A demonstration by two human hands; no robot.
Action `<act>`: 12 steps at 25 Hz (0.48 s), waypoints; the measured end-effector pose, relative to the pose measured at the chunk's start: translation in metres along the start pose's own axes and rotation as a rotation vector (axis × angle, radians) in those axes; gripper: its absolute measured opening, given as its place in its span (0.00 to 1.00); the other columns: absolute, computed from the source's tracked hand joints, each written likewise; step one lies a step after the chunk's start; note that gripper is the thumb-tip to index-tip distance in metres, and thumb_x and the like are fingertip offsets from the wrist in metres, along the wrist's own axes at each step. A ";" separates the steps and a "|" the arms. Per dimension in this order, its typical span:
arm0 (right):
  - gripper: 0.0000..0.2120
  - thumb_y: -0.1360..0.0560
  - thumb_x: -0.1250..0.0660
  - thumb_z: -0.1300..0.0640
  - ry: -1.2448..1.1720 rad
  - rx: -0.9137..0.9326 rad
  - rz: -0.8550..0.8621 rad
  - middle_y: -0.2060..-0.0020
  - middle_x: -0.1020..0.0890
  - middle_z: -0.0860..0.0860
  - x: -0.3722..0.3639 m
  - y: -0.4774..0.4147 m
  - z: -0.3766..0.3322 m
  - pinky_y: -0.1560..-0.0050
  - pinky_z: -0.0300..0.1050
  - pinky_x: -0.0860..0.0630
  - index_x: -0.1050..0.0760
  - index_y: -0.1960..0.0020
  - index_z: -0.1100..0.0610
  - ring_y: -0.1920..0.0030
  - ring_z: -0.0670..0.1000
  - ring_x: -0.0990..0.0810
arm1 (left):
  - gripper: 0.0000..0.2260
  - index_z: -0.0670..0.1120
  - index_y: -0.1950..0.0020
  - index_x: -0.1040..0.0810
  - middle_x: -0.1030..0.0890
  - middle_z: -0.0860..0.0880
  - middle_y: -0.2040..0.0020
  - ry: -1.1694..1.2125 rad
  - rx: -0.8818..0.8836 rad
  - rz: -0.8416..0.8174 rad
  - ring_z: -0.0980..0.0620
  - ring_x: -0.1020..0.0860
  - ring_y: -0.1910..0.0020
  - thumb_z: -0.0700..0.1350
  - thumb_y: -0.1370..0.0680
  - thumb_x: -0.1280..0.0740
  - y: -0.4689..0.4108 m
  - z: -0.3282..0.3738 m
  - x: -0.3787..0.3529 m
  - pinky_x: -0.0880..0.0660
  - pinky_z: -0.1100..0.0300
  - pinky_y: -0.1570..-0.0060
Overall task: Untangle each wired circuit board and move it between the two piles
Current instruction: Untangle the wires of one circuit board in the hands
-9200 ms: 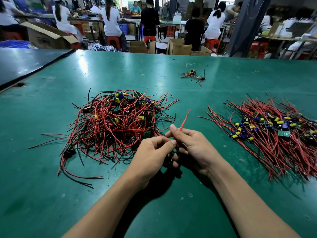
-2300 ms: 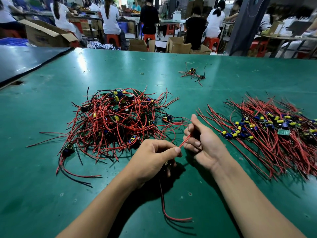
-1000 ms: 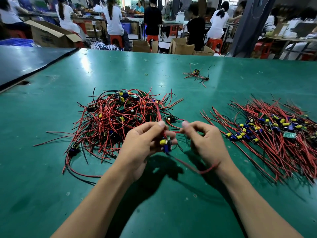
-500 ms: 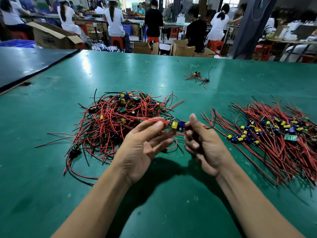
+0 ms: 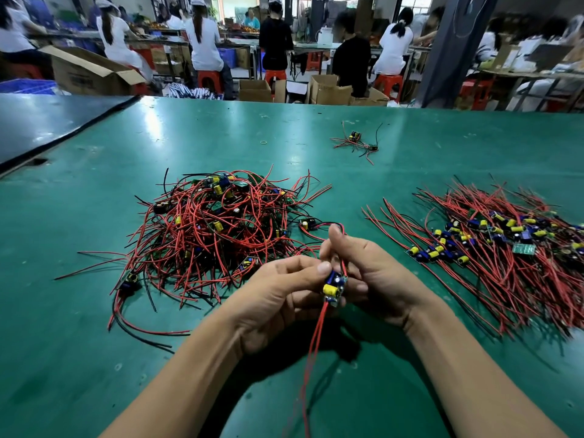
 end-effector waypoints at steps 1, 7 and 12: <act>0.18 0.34 0.22 0.39 0.009 0.004 -0.012 0.74 0.23 0.48 0.001 0.000 0.002 0.75 0.37 0.38 0.19 0.60 0.53 0.78 0.43 0.31 | 0.04 0.48 0.62 0.19 0.16 0.42 0.55 0.010 -0.023 0.062 0.47 0.18 0.63 0.45 0.32 0.26 -0.001 0.001 0.004 0.19 0.55 0.57; 0.14 0.34 0.19 0.47 -0.006 0.020 0.051 0.56 0.28 0.64 0.011 -0.003 0.008 0.56 0.44 0.38 0.15 0.53 0.54 0.57 0.54 0.34 | 0.13 0.43 0.59 0.24 0.18 0.43 0.62 0.031 -0.109 0.191 0.48 0.20 0.67 0.44 0.37 0.24 -0.002 0.002 0.013 0.19 0.56 0.63; 0.10 0.32 0.25 0.52 0.007 0.128 0.158 0.69 0.18 0.57 0.011 -0.003 0.001 0.74 0.39 0.23 0.16 0.59 0.59 0.74 0.49 0.22 | 0.11 0.42 0.55 0.21 0.16 0.39 0.58 0.007 -0.081 0.172 0.46 0.17 0.67 0.40 0.35 0.25 -0.004 -0.001 0.013 0.18 0.55 0.61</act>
Point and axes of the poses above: each hand's wrist, its own y-axis away from the middle knuckle, its own x-axis out of the back of the hand, z = x × y, the point moved 6 cm from there along -y, towards the middle knuckle
